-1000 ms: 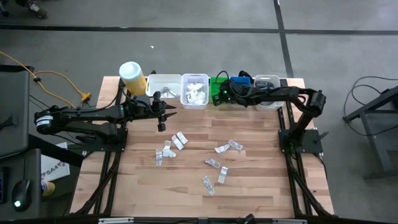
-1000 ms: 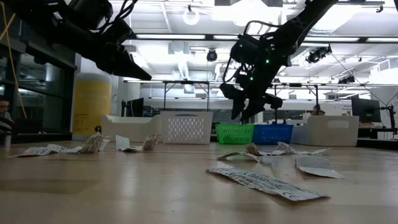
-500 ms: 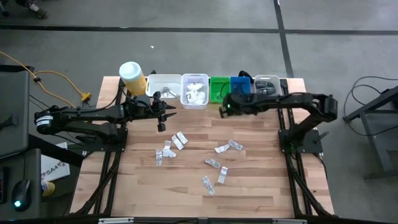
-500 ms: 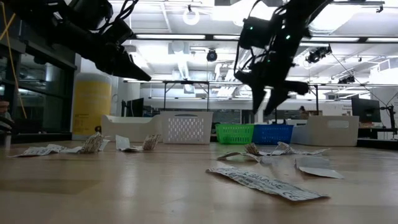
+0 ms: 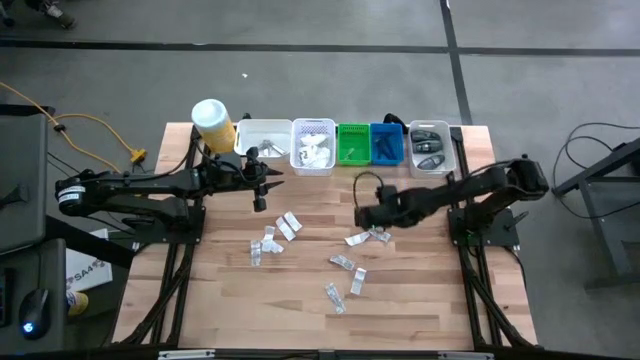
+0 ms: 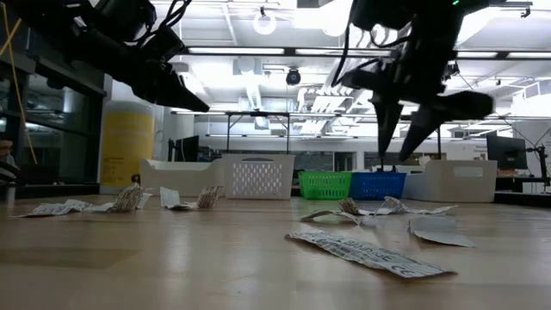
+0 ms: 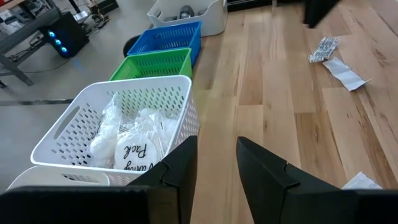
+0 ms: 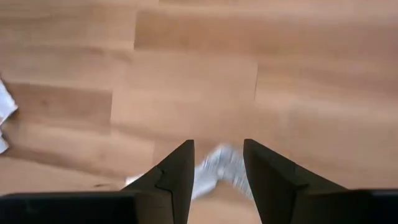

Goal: Pick & Place Travel size toiletries
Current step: Put the white bandage into the green bin

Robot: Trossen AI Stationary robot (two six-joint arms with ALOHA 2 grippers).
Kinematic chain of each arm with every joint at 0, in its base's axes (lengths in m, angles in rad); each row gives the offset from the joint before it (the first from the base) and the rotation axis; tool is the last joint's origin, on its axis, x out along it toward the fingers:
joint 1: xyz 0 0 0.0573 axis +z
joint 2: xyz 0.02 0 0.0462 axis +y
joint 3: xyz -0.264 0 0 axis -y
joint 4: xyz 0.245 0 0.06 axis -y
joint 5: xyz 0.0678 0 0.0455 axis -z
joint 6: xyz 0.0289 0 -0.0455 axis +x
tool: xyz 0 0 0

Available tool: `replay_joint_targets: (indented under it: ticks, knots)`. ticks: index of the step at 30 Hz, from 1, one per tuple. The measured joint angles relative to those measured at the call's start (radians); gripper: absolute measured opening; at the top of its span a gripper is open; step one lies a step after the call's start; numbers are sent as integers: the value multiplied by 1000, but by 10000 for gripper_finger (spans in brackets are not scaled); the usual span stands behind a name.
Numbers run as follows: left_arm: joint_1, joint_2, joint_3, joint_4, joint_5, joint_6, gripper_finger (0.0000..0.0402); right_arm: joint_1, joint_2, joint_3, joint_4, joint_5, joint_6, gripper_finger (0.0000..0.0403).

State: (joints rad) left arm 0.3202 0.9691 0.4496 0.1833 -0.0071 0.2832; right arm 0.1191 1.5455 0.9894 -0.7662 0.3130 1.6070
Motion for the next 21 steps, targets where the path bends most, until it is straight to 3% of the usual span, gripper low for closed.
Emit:
replay_joint_targets:
  ticks: [4,9,14,21]
  knots:
    - [0,0,0,-2,0,-3,110,89,33,0,0,-1,176,135]
    - [0,0,0,-3,0,-3,110,160,69,0,-20,3,295,174]
    - [0,0,0,-3,0,-3,110,191,67,0,-46,55,386,210]
    - [0,0,0,0,0,-4,110,201,104,-25,-67,30,454,212]
